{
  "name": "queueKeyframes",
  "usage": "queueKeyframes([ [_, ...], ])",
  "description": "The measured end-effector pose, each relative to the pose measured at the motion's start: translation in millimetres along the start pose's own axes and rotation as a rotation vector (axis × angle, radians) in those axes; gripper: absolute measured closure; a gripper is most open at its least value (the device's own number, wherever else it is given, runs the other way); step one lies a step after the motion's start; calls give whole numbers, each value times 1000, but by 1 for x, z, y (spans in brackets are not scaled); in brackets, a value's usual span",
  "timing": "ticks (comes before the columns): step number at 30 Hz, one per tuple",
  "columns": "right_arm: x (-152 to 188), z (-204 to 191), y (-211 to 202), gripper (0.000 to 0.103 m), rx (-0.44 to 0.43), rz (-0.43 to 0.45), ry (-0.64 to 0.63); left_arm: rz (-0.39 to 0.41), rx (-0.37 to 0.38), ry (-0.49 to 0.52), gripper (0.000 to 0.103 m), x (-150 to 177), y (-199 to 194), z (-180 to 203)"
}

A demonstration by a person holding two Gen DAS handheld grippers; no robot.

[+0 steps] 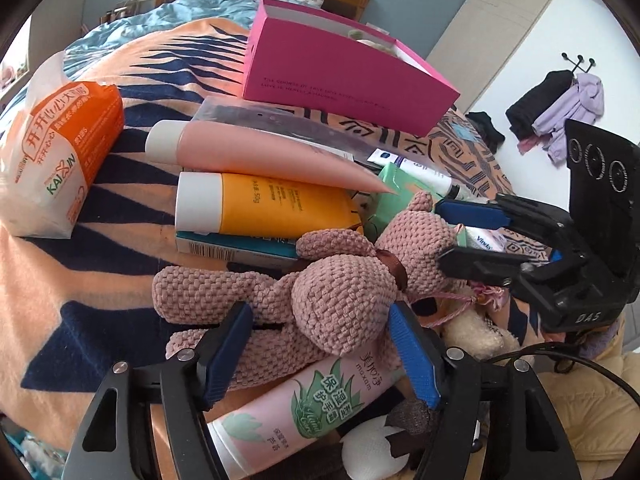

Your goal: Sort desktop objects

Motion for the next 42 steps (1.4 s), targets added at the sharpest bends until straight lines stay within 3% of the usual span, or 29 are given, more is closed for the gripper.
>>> queueKeyframes([
  [4, 5, -1, 13, 46, 4, -38, -11, -27, -16, 6, 31, 3, 3, 2],
  [7, 8, 1, 19, 53, 12, -54, -5, -43, -26, 8, 32, 3, 6, 3],
  [11, 8, 4, 16, 56, -7, -26, 8, -57, 16, -14, 52, 1, 5, 3],
  [12, 8, 4, 15, 56, -11, -20, 12, -60, 33, -22, 53, -1, 5, 3],
  [22, -6, 10, -17, 56, -36, 85, 62, 55, 91, 11, 53, -24, -26, 19],
  [28, -19, 15, -38, 56, -31, 159, 79, 120, 88, 50, 53, -43, -38, 30],
  [42, -53, 40, -62, 56, -19, 263, 101, 189, 51, 137, 53, -97, -50, 50],
])
Point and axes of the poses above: each gripper's, at about its wrist camera, not at the fingertips, and y roughly the way its jaws point, z to its right, x to its underside, the point moved 2 cm from there along y, roughly the way its jaws point, and after that the axes turned 2 degrees about -y, right-handed, at the moved point
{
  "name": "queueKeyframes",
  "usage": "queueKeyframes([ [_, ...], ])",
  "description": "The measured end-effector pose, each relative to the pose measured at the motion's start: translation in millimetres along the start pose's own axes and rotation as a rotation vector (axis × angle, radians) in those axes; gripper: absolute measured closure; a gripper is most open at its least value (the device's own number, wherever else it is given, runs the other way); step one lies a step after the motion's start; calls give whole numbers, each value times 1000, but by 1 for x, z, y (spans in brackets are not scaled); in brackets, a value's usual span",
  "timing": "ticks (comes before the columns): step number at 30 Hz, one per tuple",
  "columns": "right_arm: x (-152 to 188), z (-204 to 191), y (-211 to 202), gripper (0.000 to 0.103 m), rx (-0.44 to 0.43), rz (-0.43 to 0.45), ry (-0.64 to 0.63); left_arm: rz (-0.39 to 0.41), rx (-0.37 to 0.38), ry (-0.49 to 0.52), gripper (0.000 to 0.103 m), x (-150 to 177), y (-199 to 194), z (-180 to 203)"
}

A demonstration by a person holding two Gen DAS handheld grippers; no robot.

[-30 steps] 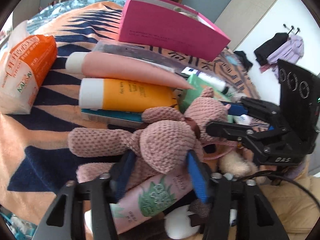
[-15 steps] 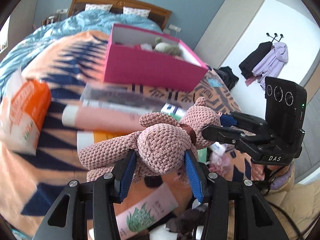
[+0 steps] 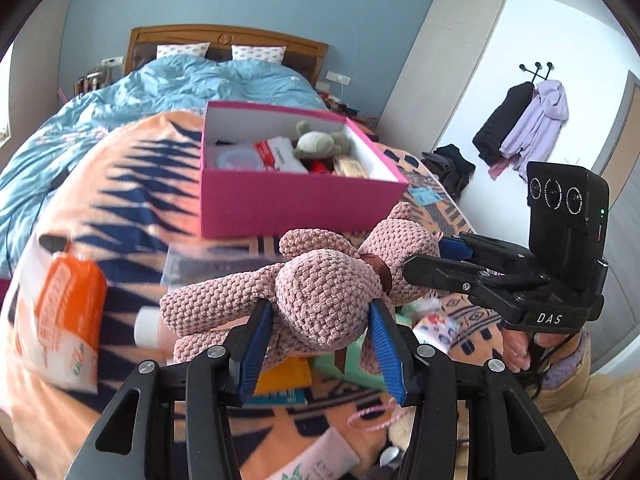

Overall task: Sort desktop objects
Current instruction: 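Carry the pink plush bunny with both tools and lower it into the pink box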

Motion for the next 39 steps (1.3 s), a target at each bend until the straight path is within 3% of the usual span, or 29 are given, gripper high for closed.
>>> queueKeyframes([
  [20, -37, 29, 1, 56, 73, 82, 6, 31, -59, 90, 53, -54, 20, 7],
  [39, -65, 57, 3, 56, 106, 133, 39, 47, -68, 132, 53, -94, 34, 9],
])
Point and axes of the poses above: each gripper's, at about its wrist camera, not at the fingertips, and y roughly the way its jaws point, z to its right, x to its underside, the point moved 2 cm from there along y, roughly the way its jaws point, and after that the axes turned 2 degrees about -y, right-handed, at the moved point
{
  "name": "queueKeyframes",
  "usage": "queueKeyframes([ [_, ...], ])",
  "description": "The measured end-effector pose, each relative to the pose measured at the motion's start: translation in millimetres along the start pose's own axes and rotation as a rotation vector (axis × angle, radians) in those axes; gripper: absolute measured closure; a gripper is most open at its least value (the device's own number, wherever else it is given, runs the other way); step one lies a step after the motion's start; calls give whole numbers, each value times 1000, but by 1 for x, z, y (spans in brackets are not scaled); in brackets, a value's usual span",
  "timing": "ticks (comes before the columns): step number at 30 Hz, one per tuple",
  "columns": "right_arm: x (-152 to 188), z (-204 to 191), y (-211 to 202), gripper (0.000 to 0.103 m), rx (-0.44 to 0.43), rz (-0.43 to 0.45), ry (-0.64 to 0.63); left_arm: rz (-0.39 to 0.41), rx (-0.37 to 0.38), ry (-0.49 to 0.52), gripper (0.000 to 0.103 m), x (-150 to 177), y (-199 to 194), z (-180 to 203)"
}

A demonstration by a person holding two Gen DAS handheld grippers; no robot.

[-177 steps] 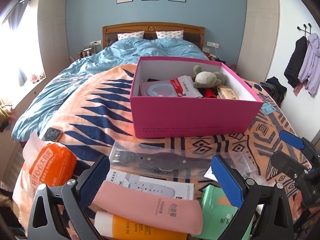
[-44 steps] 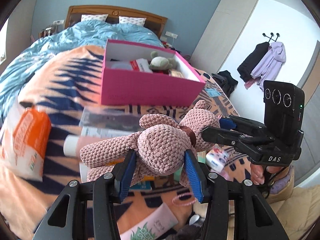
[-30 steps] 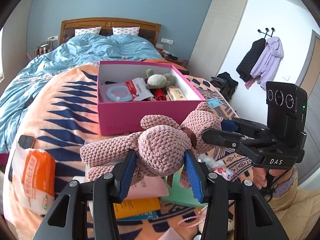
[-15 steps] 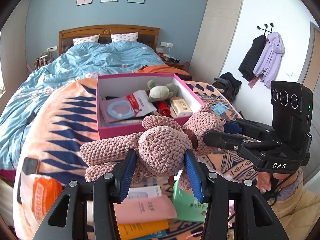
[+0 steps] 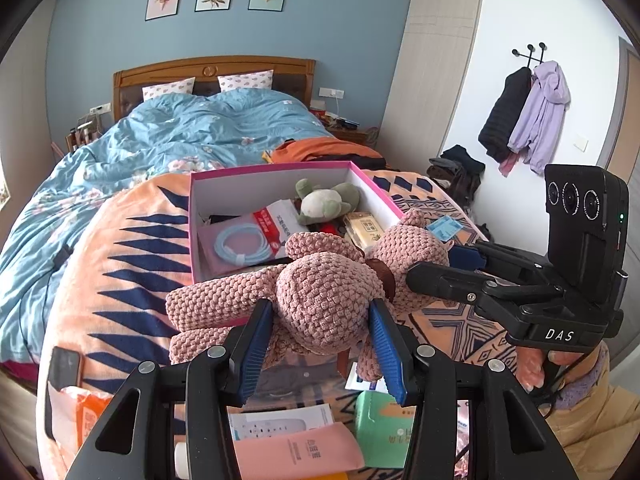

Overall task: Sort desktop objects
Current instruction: 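Carry the pink plush bunny with both tools and lower it into the pink box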

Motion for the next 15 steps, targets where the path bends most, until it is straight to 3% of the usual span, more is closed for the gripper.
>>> queueKeyframes([
  [15, -15, 18, 15, 56, 22, 8, 4, -6, -38, 19, 53, -23, 19, -3],
])
Point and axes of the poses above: each gripper's, at about its wrist camera, not at the fingertips, and y roughly the way its jaws point, z to its right, x to its underside, the point moved 2 cm from there along y, roughly the way its jaws point, and after that the axes turned 2 degrees about -y, right-handed, at the moved point
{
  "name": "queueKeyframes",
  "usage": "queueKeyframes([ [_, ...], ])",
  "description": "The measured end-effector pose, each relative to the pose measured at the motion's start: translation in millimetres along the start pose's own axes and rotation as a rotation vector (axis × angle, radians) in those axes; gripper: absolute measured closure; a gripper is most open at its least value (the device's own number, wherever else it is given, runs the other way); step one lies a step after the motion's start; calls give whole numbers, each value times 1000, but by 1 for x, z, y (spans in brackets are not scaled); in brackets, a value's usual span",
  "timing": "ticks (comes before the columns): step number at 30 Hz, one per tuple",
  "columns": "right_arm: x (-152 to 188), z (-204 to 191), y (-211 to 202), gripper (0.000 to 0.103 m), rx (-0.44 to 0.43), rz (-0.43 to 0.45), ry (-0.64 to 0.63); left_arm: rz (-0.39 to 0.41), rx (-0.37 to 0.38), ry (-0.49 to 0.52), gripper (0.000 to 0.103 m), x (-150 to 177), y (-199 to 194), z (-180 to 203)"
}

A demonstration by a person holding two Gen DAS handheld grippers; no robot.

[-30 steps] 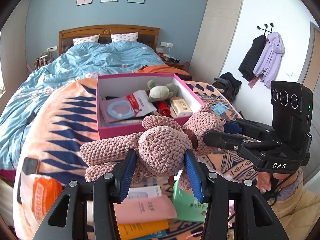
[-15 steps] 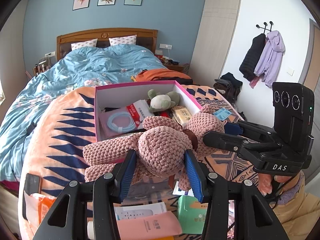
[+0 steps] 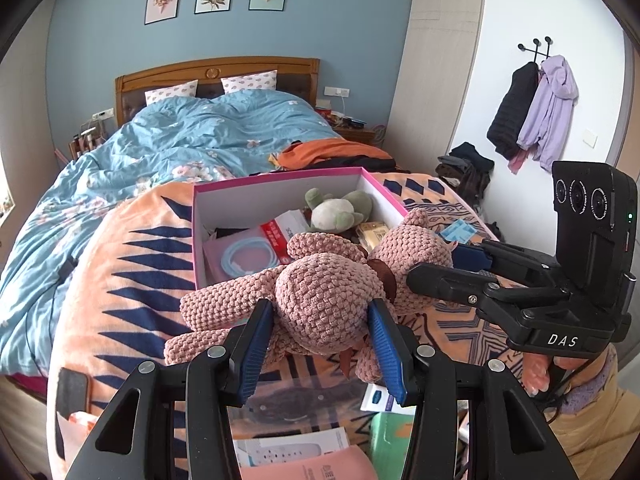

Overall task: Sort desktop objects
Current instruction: 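Carry the pink plush bunny with both tools and lower it into the pink box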

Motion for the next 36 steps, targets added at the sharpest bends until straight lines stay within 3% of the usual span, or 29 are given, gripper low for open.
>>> queueKeyframes([
  [36, -36, 31, 26, 56, 48, 21, 33, 37, -63, 32, 53, -46, 31, -4],
])
Point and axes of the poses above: each gripper's, at about its wrist camera, not at the fingertips, and y roughly the way its jaws point, z to its right, x to its underside, the point moved 2 cm from there along y, roughly the way its jaws point, and after that the axes turned 2 degrees about -y, right-handed, at the moved point
